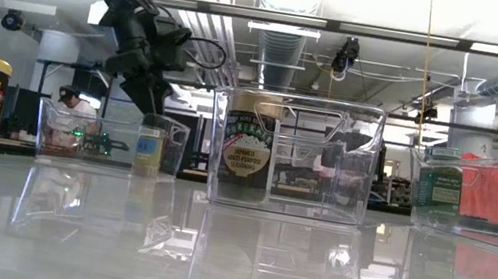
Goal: Sort spices by type
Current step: Put the right black seasoning bottle into the top left transparent bin, then put the black seasoning bottle into the top left transparent bin
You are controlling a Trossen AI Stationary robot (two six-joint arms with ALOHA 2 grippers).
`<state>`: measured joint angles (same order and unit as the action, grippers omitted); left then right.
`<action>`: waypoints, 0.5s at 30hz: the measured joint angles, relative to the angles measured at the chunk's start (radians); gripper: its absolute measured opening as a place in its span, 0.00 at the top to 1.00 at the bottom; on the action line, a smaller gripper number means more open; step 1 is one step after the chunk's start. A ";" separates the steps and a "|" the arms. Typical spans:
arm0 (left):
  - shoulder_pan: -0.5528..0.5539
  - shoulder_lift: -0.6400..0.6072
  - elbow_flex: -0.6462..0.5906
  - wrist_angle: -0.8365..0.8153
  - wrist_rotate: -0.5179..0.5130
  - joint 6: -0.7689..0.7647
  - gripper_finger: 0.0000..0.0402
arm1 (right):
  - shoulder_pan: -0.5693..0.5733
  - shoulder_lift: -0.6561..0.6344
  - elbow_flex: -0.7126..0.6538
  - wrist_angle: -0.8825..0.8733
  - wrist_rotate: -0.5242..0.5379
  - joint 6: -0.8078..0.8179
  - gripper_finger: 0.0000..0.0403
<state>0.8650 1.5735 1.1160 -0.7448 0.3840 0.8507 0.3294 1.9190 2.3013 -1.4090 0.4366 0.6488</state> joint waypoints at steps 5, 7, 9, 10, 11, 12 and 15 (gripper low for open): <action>-0.005 -0.025 0.000 0.000 0.000 -0.004 0.45 | 0.000 0.000 0.000 0.000 0.000 -0.014 0.26; -0.005 -0.038 0.000 0.000 0.000 -0.005 0.45 | 0.000 0.000 0.000 0.000 0.001 -0.019 0.25; -0.007 -0.052 0.000 0.000 0.000 -0.017 0.45 | 0.000 0.000 0.000 0.000 0.001 -0.023 0.24; -0.008 -0.059 0.000 0.000 0.000 -0.026 0.45 | 0.000 0.000 0.000 0.000 0.001 -0.029 0.24; -0.008 -0.068 0.000 0.000 0.000 -0.035 0.45 | 0.000 0.000 0.000 -0.001 0.002 -0.032 0.23; -0.008 -0.076 0.000 -0.001 0.000 -0.048 0.45 | 0.000 0.000 0.000 -0.001 0.004 -0.035 0.23; -0.009 -0.116 0.000 -0.017 0.000 -0.072 0.45 | -0.001 0.000 0.000 -0.001 0.009 -0.036 0.23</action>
<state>0.8560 1.4570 1.1160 -0.7619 0.3840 0.7787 0.3286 1.9190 2.3013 -1.4097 0.4458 0.6125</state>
